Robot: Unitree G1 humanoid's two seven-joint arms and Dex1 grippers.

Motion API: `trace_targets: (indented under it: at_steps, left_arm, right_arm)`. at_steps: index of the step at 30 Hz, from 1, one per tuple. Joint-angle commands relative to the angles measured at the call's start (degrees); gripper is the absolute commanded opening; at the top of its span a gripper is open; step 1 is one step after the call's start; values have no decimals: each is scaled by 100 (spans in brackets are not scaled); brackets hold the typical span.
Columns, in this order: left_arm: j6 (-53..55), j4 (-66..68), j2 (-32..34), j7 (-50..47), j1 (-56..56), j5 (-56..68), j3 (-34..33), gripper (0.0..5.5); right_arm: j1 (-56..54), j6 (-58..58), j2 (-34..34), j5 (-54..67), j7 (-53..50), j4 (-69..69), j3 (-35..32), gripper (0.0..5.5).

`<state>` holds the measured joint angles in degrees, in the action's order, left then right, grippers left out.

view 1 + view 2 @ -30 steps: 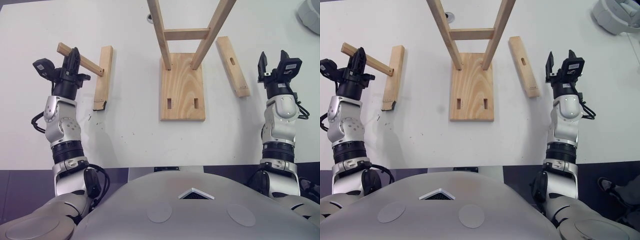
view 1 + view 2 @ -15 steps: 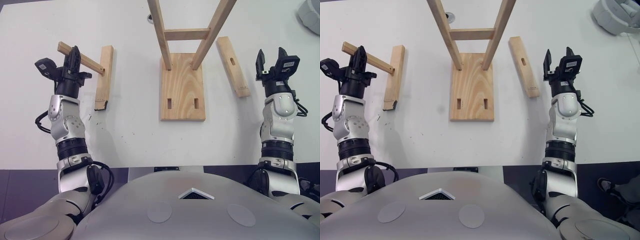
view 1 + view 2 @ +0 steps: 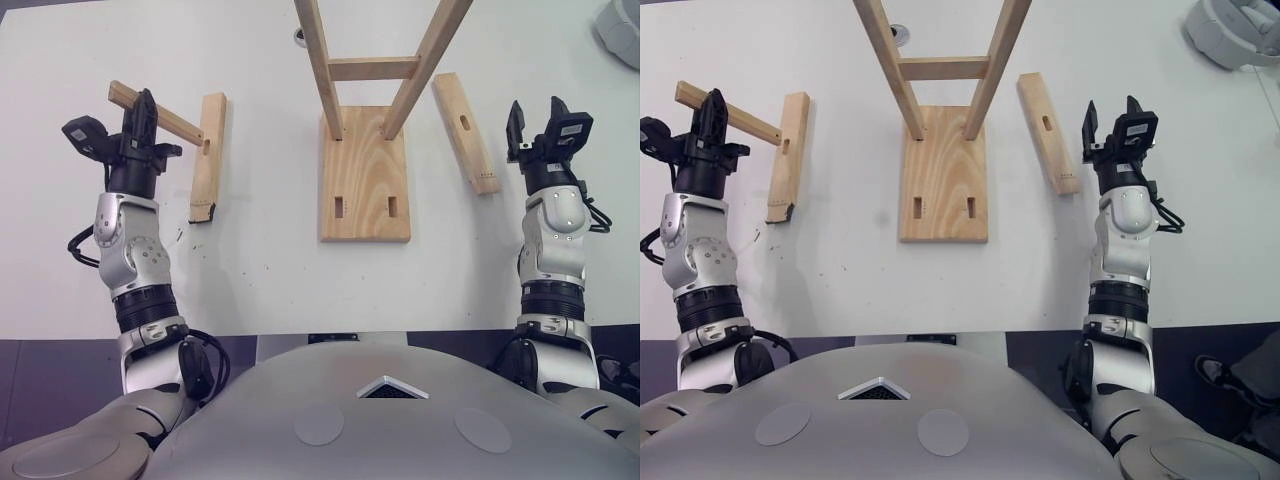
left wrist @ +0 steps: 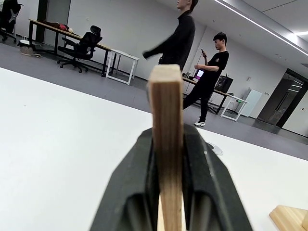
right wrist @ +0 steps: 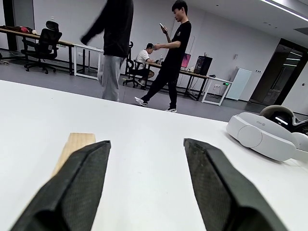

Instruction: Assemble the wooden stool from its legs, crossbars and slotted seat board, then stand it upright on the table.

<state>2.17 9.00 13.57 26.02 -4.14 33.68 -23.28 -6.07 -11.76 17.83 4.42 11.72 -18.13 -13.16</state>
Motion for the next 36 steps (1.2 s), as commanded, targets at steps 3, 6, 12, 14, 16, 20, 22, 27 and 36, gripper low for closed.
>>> trace_targets:
  at_steps: [3,6,12,14,16,20,22,27,36]
  left_arm:
    - [-55,297,-60,-48,-42,-105,1,40]
    - [-79,367,-80,-56,-26,-172,34,40]
    - [-201,376,-22,-199,70,-529,184,40]
    - [-311,303,1,-388,142,-794,254,40]
    - [-396,135,-21,-667,262,-1139,372,40]
    - [-494,-153,-194,-1033,560,-1669,712,40]
    - [-546,-92,-192,-1038,643,-1750,770,40]
    - [-507,93,-73,-1015,786,-1869,867,40]
    - [-152,308,78,-939,960,-2066,1316,40]
  right_arm:
    - [12,-34,5,-2,-42,10,9,284]
    - [8,-41,18,3,-45,-8,-5,284]
    - [29,-37,21,1,-59,23,-19,284]
    - [36,-48,25,-4,-73,17,-29,284]
    - [45,-50,28,-7,-92,29,-35,284]
    - [23,-53,28,-15,-115,10,-17,284]
    - [22,-63,42,-10,-112,-11,-28,284]
    - [-10,-37,99,5,-107,-5,-63,284]
    - [-91,-35,147,-21,-96,-99,-35,284]
